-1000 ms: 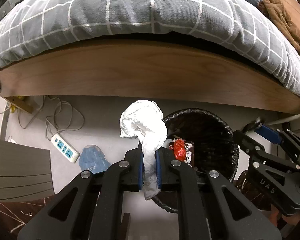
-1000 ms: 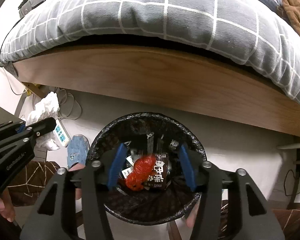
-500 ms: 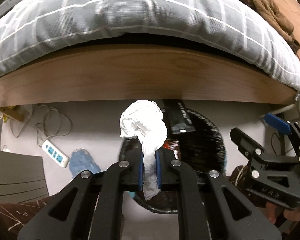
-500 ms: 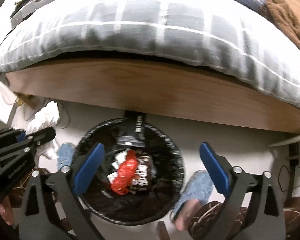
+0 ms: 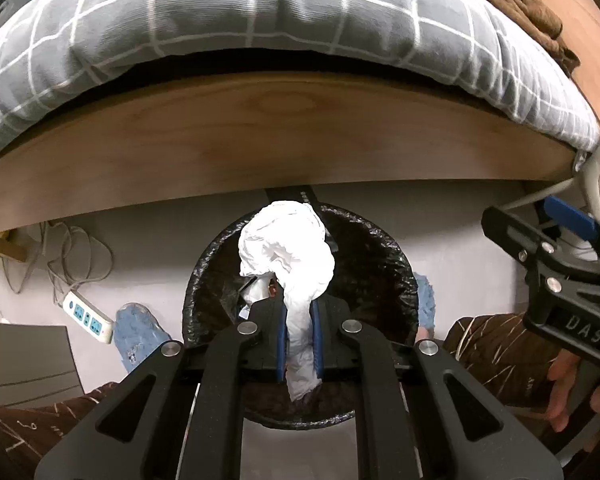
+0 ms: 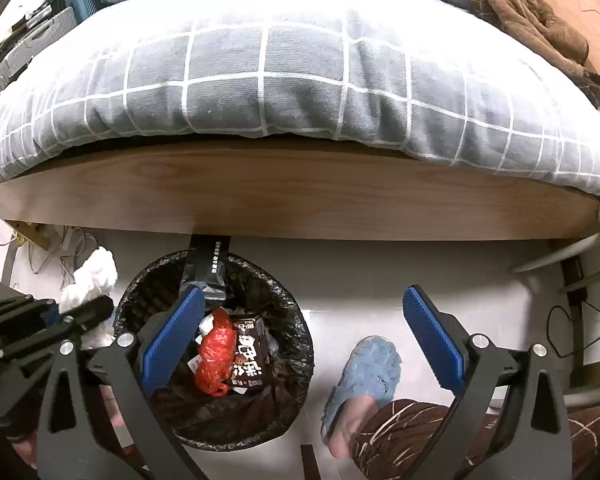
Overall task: Collect trash
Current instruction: 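Open the right tool to drop the black packet while the left tool drops the tissue into the bin, then move both open tools back over the yogurt cup and bubble wrap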
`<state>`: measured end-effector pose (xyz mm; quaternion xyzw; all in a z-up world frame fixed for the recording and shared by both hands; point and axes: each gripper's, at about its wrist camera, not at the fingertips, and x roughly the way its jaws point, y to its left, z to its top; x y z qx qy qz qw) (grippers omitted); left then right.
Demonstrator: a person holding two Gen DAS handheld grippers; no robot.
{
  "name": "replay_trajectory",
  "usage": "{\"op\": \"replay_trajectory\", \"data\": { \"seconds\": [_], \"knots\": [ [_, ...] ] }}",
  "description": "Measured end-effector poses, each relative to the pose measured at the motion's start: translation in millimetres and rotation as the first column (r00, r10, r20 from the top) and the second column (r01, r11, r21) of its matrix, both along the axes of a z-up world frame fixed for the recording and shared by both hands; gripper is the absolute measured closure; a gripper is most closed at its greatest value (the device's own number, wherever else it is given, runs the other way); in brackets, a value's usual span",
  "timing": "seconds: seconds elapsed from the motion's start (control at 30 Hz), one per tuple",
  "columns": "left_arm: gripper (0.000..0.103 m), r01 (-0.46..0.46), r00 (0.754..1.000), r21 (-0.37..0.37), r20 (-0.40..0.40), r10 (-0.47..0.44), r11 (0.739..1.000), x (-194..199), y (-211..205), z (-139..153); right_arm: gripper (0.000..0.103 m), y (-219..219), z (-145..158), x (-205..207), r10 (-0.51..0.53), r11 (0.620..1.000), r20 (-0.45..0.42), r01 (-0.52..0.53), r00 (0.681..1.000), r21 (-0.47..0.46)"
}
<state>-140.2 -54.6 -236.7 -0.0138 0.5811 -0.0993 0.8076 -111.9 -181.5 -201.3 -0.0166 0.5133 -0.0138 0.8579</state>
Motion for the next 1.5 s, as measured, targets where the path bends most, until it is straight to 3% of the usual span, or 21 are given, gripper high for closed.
{"op": "replay_trajectory", "data": {
  "seconds": [0.13,0.27,0.67,1.07,1.5],
  "knots": [
    [0.089,-0.001,1.0,0.008,0.007,0.001,1.0,-1.4,1.0,-3.9,0.008,0.9,-4.5,1.6,-0.004,1.0,-0.008,0.004,1.0,-0.002],
    [0.074,0.004,1.0,0.017,-0.001,-0.004,1.0,-2.1,-3.6,-8.2,0.008,0.3,-6.0,2.3,-0.009,1.0,-0.015,0.009,1.0,-0.005],
    [0.045,0.009,1.0,0.044,0.009,-0.009,0.999,-2.6,-4.2,-10.5,0.008,1.8,-10.0,4.8,-0.01,1.0,-0.019,0.01,1.0,-0.002],
    [0.006,-0.026,0.988,0.08,0.155,0.014,0.996,4.6,6.4,34.9,0.008,3.7,23.3,7.4,-0.001,1.0,0.068,0.001,0.998,0.001],
    [0.006,-0.131,0.954,0.055,0.277,0.111,0.99,30.3,30.3,99.8,0.008,-1.1,87.1,24.0,0.014,1.0,0.233,-0.012,0.972,-0.01]
  ]
}}
